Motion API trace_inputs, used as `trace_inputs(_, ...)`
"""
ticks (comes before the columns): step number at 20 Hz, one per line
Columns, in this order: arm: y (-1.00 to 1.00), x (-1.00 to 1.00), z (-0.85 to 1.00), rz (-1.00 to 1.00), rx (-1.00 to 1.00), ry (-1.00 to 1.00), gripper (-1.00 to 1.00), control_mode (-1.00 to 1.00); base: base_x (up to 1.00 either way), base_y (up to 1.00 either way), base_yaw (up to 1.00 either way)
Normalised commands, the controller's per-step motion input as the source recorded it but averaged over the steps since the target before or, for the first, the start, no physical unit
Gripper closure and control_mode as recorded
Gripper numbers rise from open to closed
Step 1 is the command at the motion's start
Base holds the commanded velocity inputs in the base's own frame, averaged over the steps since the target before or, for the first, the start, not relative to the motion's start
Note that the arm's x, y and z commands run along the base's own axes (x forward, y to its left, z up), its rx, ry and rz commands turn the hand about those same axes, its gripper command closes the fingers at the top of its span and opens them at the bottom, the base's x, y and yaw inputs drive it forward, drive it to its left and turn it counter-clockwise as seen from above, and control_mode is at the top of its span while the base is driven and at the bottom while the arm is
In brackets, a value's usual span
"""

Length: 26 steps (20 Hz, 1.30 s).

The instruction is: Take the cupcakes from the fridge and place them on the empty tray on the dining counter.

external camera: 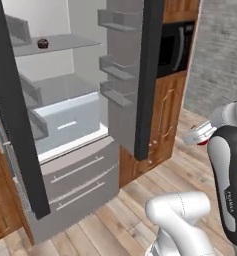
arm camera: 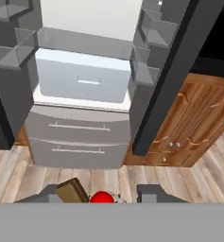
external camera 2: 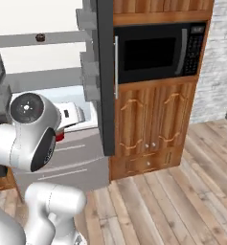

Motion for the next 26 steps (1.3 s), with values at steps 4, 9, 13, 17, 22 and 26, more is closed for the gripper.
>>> trace_inputs(4,0.0,0.0,0.0,0.0,0.0,0.0,1.0,1.0,0.0,0.23,-0.6)
trace_inputs(9,0.0,0.0,0.0,0.0,0.0,0.0,1.0,1.0,0.11,0.16,-0.58)
trace_inputs(13,0.0,0.0,0.0,0.0,0.0,0.0,1.0,1.0,0.17,0.04,-0.5)
trace_inputs(17,0.0,0.0,0.0,0.0,0.0,0.0,1.0,1.0,0.31,-0.17,-0.42)
trace_inputs(22,0.0,0.0,0.0,0.0,0.0,0.0,1.0,1.0,0.56,-0.19,-0.35)
trace_inputs(26,0.0,0.0,0.0,0.0,0.0,0.0,1.0,1.0,0.8,-0.01,-0.26)
